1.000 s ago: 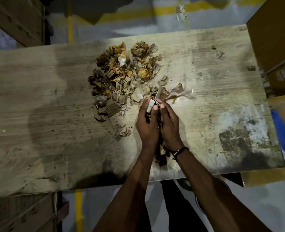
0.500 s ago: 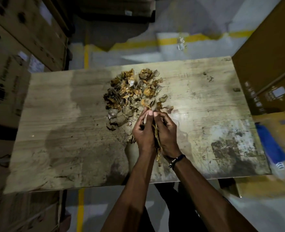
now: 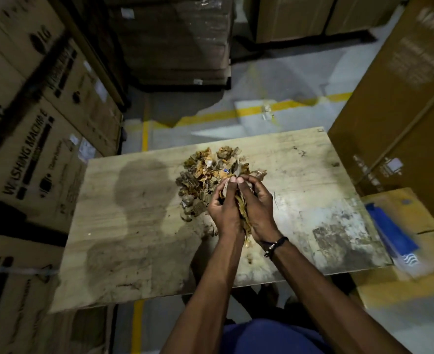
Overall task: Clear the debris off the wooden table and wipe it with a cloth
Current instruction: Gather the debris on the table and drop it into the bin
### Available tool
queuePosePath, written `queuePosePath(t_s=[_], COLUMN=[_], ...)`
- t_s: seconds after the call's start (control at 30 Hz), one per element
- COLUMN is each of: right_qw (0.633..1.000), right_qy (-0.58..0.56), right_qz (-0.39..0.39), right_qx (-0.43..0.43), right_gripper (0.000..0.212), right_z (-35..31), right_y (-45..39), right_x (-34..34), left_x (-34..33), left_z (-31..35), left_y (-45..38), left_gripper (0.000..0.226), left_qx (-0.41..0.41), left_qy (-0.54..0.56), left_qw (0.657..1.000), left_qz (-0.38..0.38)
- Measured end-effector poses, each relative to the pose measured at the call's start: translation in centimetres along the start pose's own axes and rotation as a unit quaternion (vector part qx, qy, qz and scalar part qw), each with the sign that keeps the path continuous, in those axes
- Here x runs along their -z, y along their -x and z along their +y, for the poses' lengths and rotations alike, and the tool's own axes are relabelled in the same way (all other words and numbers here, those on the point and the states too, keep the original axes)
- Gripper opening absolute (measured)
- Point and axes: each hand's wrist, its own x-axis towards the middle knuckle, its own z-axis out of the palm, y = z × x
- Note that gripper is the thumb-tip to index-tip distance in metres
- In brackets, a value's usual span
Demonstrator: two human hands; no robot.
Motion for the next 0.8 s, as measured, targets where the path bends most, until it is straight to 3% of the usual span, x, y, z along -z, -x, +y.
queuePosePath(t_s=[0.4,0.6,0.8], right_qw=[0.984,0.951,0.898], right_qy=[-0.018,-0.046,-0.080], right_qz=[0.159,0.288,0.408], right_qx=[0.073,0.107,0.147], right_gripper=[0.017,0.018,0.011], right_z=[-2.5,-3.0,-4.3], right_y=[4.2,9.2,15.5], right_x=[-1.5,3.7,11.3], left_x=[0.3,0.8,0.9], left_z=[2.2,-1.4,-5.7], left_y=[0.5,6.5,15.6], left_gripper=[0.012,0.015,0.012], left_qx=[0.046,0.125,0.136], left_qy=[-0.092,-0.142,-0.206], left_qw=[0.978,0.940,0.888], left_qz=[-0.179,-0.285,-0.389])
